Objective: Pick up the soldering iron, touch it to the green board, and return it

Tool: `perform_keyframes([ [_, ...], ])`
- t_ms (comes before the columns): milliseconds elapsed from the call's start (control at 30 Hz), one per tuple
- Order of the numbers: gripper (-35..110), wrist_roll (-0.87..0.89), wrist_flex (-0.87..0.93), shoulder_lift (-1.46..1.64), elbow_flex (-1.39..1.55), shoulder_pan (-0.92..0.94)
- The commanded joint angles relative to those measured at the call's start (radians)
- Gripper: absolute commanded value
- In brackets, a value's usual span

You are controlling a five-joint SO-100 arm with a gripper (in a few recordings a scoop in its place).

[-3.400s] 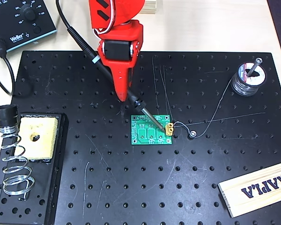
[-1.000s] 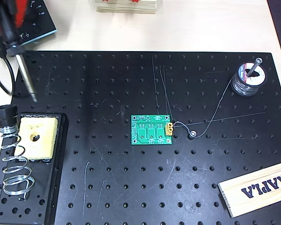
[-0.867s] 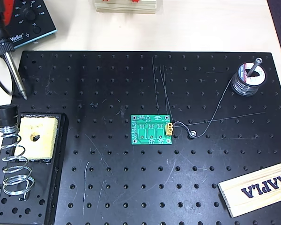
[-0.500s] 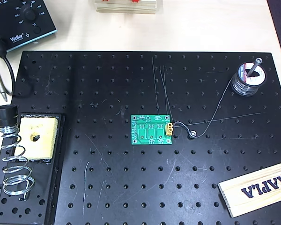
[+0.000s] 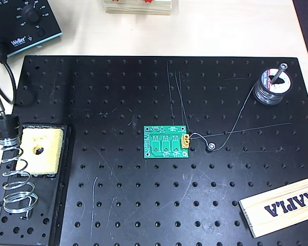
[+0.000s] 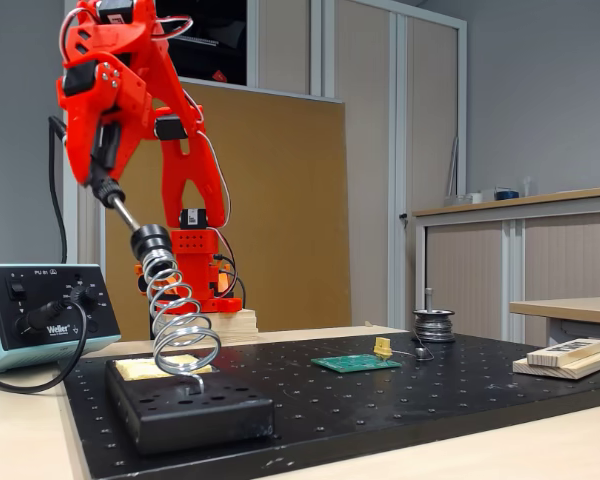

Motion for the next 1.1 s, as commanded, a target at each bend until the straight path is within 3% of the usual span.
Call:
perform_keyframes([
  [0, 0, 0.014, 0.002, 0.000, -0.063, -0.015],
  [1067, 0, 0.241, 0.003, -0.219, -0.267, -0.388],
])
